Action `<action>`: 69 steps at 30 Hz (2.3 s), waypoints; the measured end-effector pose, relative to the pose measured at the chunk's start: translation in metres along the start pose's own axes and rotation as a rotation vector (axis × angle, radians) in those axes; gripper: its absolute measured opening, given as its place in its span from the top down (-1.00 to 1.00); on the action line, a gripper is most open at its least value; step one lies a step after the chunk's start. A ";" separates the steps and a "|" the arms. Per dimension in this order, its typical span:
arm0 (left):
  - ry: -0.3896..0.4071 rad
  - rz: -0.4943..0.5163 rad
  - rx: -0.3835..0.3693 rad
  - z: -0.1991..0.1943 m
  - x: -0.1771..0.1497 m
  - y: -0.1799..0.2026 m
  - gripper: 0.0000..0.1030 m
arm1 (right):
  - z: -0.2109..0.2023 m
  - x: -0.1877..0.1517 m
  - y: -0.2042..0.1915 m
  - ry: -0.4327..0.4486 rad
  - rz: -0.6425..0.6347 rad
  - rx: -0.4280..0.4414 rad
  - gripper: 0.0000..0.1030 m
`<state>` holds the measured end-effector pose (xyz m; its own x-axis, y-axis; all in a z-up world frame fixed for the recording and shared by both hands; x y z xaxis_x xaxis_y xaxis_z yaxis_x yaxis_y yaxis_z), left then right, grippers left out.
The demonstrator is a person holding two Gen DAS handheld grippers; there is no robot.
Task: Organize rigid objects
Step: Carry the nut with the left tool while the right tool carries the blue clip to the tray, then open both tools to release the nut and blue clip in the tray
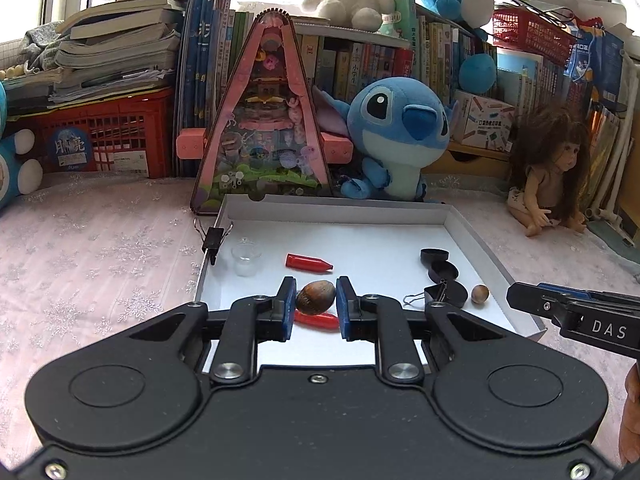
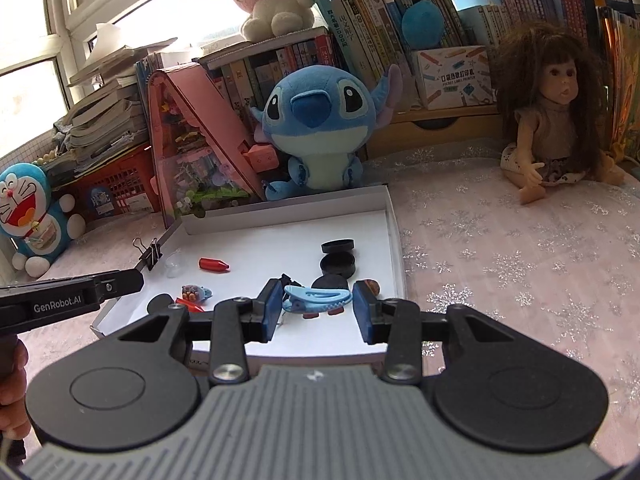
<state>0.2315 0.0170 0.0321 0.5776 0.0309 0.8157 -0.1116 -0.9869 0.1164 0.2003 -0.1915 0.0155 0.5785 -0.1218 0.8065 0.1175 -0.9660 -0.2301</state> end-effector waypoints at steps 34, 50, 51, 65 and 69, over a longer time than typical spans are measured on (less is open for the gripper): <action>-0.112 0.048 0.027 0.121 0.006 0.003 0.61 | 0.118 0.013 -0.013 -0.104 0.000 0.039 0.15; -0.076 0.064 0.037 0.116 0.007 0.007 0.37 | 0.114 0.010 -0.012 -0.062 0.006 0.056 0.00; -0.070 0.069 0.041 0.115 0.007 0.008 0.27 | 0.113 0.010 -0.012 -0.057 0.007 0.058 -0.05; -0.006 0.147 0.089 0.057 0.010 0.023 -0.45 | 0.055 0.020 -0.007 0.030 -0.060 0.016 -0.55; 0.004 0.139 0.070 0.035 0.005 0.027 -0.50 | 0.034 0.017 -0.006 0.052 -0.074 0.003 -0.65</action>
<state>0.2600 -0.0147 0.0191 0.5573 -0.1063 0.8235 -0.1337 -0.9903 -0.0374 0.2370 -0.1796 0.0118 0.5257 -0.0622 0.8484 0.1602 -0.9723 -0.1705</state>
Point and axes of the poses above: each gripper's, at about its wrist camera, not at the fingertips, and z roughly the way its jaws point, y to its right, x to its top, the point moved 5 cm from there along z, roughly the way its jaws point
